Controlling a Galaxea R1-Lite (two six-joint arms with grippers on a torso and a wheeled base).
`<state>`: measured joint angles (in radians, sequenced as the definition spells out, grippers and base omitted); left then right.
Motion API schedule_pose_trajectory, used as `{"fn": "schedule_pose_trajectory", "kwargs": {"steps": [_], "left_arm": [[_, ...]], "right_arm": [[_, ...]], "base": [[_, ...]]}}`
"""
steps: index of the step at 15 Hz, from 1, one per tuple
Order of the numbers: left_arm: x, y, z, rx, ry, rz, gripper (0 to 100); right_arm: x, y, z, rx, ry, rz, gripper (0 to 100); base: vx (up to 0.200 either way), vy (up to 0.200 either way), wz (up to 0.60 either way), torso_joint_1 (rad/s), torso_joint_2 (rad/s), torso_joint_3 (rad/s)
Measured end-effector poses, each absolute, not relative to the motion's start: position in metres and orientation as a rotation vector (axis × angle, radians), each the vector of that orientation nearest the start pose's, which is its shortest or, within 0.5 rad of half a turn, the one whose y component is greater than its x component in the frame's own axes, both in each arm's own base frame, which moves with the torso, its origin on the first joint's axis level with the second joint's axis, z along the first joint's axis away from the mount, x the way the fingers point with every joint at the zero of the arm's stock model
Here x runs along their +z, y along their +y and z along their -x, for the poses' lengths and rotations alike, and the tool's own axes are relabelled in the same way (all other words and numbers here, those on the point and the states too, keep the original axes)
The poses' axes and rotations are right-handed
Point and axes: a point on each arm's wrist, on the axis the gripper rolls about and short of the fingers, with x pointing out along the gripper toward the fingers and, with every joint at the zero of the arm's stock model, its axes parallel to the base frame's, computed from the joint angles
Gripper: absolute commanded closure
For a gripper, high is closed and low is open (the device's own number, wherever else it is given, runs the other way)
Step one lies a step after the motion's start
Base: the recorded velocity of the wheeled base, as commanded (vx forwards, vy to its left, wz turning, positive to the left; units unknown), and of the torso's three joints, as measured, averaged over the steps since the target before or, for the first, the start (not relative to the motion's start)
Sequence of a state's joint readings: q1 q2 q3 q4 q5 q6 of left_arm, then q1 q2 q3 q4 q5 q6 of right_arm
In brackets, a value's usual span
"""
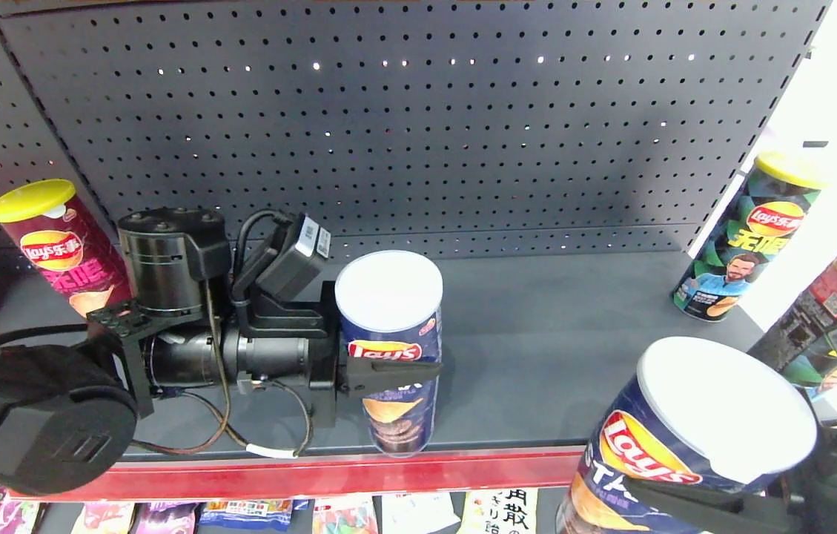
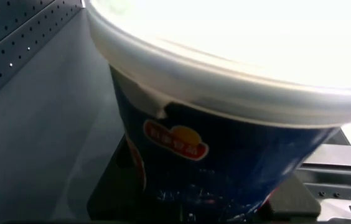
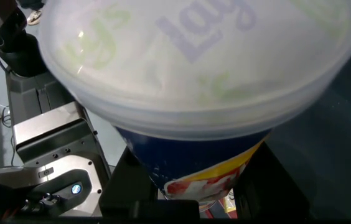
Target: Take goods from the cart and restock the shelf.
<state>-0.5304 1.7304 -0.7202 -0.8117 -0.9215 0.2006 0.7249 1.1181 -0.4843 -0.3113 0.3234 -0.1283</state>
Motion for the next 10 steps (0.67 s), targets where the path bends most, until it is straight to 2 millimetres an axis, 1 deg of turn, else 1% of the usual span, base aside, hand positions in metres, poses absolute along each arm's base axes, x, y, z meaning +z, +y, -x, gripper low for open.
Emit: {"fn": "schedule_pose_trajectory", "kwargs": {"steps": [5, 6, 10], "left_arm": [[0.1685, -0.1646, -0.2448, -1.463, 0.071, -0.124, 100], [0.1686, -0.1647, -0.245, -1.463, 0.068, -0.125, 0], [0.1668, -0.1638, -0.2447, -1.457, 0.065, -0.121, 0]], "right_arm": [[0.1959, 0.1052, -0.1079, 1.06, 0.261, 0.182, 100], [0.1958, 0.1052, -0.1079, 1.06, 0.261, 0.182, 100], [0.1979, 0.1064, -0.1093, 1.059, 0.257, 0.18, 100]], "base": [[0.0, 0.0, 0.0, 0.0, 0.0, 0.0], [0.0, 0.0, 0.0, 0.0, 0.0, 0.0], [0.0, 0.0, 0.0, 0.0, 0.0, 0.0]]}}
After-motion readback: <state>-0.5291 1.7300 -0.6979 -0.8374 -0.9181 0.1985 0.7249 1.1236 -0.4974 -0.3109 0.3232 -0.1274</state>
